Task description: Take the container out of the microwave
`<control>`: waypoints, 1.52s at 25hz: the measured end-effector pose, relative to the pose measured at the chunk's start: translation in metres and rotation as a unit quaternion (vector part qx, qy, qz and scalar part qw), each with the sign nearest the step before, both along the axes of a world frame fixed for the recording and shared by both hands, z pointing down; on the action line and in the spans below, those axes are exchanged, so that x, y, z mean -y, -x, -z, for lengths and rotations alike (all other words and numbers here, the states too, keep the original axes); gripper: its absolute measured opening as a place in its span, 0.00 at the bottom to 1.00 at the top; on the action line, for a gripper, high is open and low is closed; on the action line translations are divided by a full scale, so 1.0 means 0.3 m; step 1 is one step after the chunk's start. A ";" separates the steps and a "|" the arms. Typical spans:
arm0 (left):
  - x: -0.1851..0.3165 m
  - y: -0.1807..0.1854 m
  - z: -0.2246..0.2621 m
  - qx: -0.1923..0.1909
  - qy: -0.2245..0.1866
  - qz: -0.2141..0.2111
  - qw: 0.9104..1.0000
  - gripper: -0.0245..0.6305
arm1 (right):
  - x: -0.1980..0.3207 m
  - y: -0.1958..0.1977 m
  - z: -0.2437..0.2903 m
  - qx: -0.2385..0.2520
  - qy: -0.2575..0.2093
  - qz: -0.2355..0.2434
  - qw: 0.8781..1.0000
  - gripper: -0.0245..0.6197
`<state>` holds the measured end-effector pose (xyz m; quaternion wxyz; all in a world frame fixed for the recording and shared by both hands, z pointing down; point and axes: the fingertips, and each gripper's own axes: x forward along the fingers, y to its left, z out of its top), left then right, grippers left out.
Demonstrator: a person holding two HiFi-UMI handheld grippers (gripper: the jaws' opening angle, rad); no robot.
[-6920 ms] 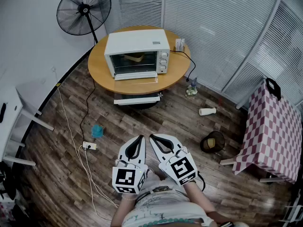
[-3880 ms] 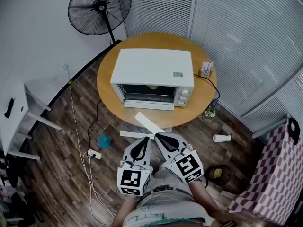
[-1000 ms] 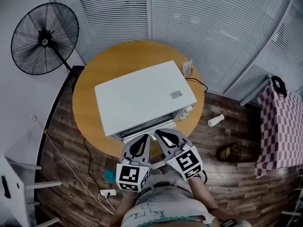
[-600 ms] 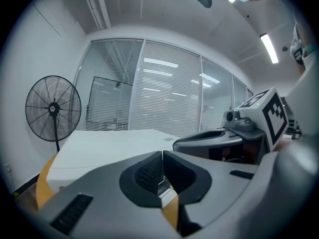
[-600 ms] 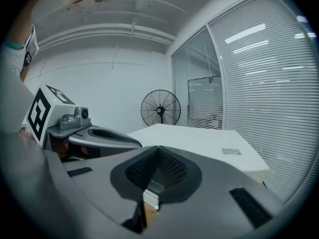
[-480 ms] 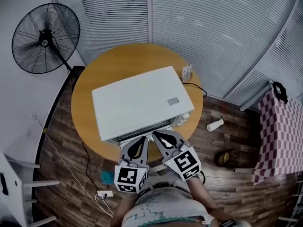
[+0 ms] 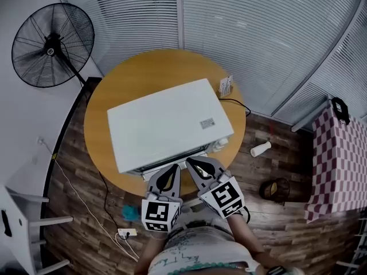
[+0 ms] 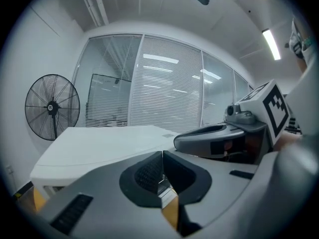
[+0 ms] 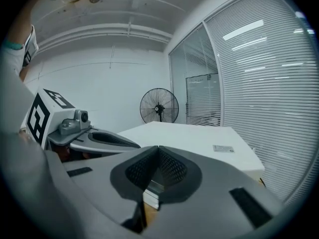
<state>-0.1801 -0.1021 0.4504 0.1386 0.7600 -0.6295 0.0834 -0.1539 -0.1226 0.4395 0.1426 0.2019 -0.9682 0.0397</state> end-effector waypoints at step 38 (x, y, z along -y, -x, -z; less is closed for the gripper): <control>0.167 0.044 -0.457 0.140 0.101 -0.004 0.985 0.06 | 0.135 -0.156 -0.067 -0.041 0.019 -0.061 0.997 0.03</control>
